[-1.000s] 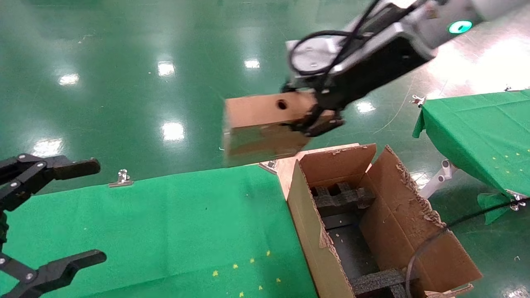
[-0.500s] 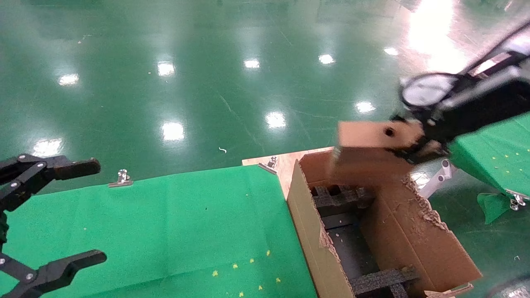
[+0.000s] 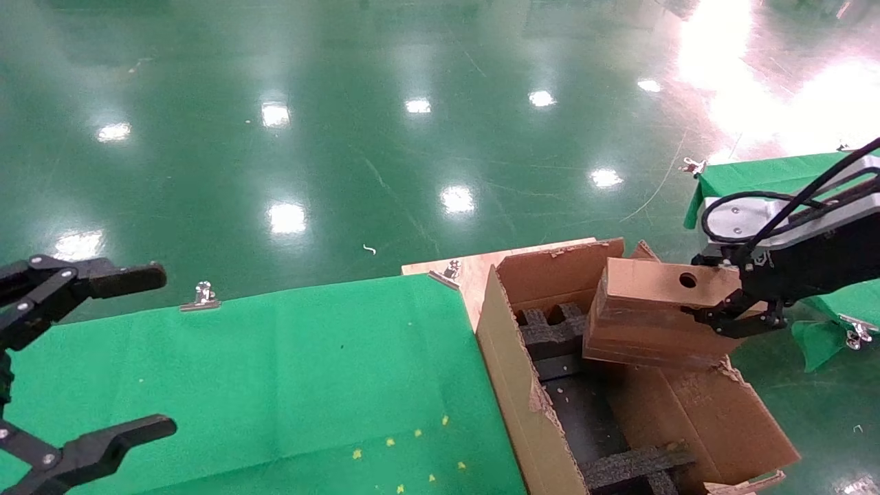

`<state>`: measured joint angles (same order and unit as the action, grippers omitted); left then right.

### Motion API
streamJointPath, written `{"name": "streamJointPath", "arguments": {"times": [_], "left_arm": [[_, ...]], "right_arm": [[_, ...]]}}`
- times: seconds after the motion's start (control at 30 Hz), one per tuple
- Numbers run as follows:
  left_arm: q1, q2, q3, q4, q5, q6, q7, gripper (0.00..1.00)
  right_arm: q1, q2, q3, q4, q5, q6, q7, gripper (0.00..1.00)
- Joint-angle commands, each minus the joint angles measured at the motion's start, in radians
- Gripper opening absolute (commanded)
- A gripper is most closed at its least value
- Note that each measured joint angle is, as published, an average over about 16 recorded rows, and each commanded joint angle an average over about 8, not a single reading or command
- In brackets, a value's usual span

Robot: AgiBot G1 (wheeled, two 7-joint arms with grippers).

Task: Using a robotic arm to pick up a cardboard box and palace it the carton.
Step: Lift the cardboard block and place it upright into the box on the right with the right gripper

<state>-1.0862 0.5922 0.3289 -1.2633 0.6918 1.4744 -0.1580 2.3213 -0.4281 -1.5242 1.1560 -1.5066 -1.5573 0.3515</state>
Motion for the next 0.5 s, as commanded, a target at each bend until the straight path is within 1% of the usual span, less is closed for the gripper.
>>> {"name": "streamJointPath", "arguments": {"times": [0.03,0.13,0.23,0.33,0.5], "left_arm": [[0.000,0.000,0.000,0.000,0.000,0.000,0.000,1.00],[0.000,0.000,0.000,0.000,0.000,0.000,0.000,1.00],[0.000,0.000,0.000,0.000,0.000,0.000,0.000,1.00],[0.000,0.000,0.000,0.000,0.000,0.000,0.000,1.00],[0.000,0.000,0.000,0.000,0.000,0.000,0.000,1.00]], "right_arm": [[-0.001,0.006,-0.004,0.003,0.002,0.005,0.004,0.00],[-0.004,0.003,-0.003,-0.001,0.003,0.006,0.009,0.00],[-0.019,0.000,-0.007,-0.009,0.005,0.023,0.060,0.00],[-0.047,0.005,-0.017,-0.007,0.006,0.060,0.174,0.00],[-0.100,0.028,-0.040,0.038,-0.024,0.138,0.448,0.00]]}}
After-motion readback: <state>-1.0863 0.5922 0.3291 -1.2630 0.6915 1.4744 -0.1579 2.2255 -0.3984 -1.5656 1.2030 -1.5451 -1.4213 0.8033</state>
